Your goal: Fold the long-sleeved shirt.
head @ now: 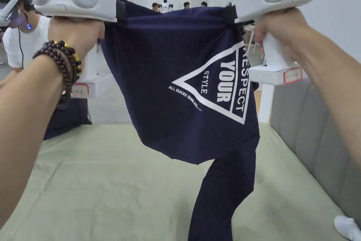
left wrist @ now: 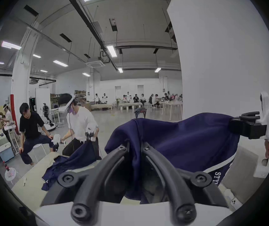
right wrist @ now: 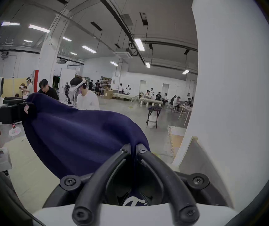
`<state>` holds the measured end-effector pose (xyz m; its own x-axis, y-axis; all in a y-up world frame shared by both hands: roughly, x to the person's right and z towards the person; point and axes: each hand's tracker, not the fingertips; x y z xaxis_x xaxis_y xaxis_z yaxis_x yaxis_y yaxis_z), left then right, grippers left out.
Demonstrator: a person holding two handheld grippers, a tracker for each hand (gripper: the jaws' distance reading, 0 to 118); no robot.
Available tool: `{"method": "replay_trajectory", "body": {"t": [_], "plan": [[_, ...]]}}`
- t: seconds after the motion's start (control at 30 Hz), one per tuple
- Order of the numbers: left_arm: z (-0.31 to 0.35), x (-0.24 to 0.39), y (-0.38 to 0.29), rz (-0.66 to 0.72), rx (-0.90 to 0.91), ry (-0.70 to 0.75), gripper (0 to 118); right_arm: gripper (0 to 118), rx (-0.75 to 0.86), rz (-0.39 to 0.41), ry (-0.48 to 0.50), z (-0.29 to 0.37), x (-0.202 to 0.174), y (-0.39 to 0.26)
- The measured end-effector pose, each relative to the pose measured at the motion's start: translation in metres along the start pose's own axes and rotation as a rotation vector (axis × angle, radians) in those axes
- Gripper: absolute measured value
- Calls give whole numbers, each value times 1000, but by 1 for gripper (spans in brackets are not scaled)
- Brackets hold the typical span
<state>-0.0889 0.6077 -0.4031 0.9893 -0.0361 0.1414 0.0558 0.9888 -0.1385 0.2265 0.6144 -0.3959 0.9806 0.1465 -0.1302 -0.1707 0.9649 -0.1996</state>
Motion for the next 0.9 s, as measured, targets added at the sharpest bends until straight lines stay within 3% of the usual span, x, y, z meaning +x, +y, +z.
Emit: {"method": "replay_trajectory", "body": {"t": [0.17,0.3,0.43,0.53,0.63,0.73,0.9], "plan": [[-37,3,-110,-33,-146,2,15,4,-172,-110,33,-48,-15,-119],[-50,8,-201,48,-271,7,15,4,-309,-138,32,-81,-38,-213],[-45,10,-246,34,-350,8,15,4,-344,-108,17,-87,-54,-261],[-21,-1,-252,88,-323,14,15,4,-314,-108,54,-58,-59,-263],[43,-6,-257,128,-223,29,15,4,-194,-126,71,13,-66,-266],[116,-2,-286,97,-192,15,15,4,-179,-159,94,91,-79,-297],[203,11,-387,100,-345,13,15,4,-345,-234,67,175,-116,-400]]}}
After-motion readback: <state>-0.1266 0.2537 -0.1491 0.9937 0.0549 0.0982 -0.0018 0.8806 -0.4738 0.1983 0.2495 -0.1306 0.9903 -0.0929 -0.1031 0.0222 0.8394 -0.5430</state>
